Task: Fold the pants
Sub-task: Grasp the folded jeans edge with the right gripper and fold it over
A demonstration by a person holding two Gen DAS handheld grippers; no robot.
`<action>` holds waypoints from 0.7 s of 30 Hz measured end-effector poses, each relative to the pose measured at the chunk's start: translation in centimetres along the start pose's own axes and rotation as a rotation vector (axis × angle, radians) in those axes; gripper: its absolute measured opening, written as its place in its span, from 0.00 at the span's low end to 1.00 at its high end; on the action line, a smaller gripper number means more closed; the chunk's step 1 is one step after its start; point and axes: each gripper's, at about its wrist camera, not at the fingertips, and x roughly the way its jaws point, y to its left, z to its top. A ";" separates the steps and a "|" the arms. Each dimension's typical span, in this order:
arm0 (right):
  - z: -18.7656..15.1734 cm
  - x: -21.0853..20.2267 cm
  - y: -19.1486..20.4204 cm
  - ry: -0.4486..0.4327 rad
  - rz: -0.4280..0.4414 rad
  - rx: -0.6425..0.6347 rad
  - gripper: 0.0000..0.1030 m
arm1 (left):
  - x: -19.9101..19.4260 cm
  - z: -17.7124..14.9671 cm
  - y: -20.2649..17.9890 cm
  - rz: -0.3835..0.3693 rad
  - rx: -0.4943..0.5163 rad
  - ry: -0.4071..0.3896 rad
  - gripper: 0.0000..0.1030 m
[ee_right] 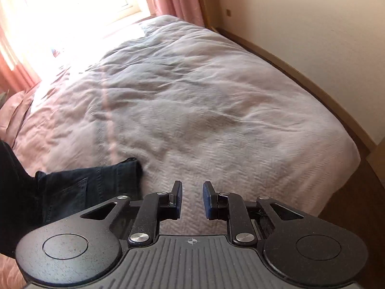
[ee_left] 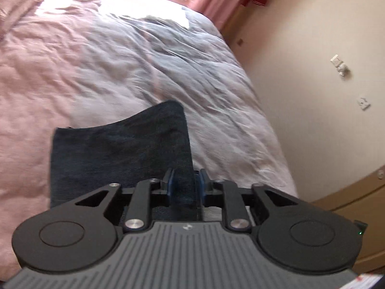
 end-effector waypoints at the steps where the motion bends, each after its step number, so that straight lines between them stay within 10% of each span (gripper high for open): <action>1: 0.0 -0.1 -0.7 0.002 -0.004 0.009 0.15 | 0.9 -0.3 -0.8 -0.033 -0.002 0.022 0.27; 5: -0.7 0.6 -1.9 0.040 0.041 0.039 0.15 | 1.9 -2.1 0.6 0.028 0.013 0.033 0.29; 14: -3.7 9.2 2.5 0.206 0.375 0.108 0.27 | 1.4 -6.2 17.4 0.394 -0.200 0.072 0.29; 21: -6.4 15.0 6.1 0.227 0.476 0.096 0.27 | 2.5 -9.3 21.6 0.411 -0.249 0.091 0.29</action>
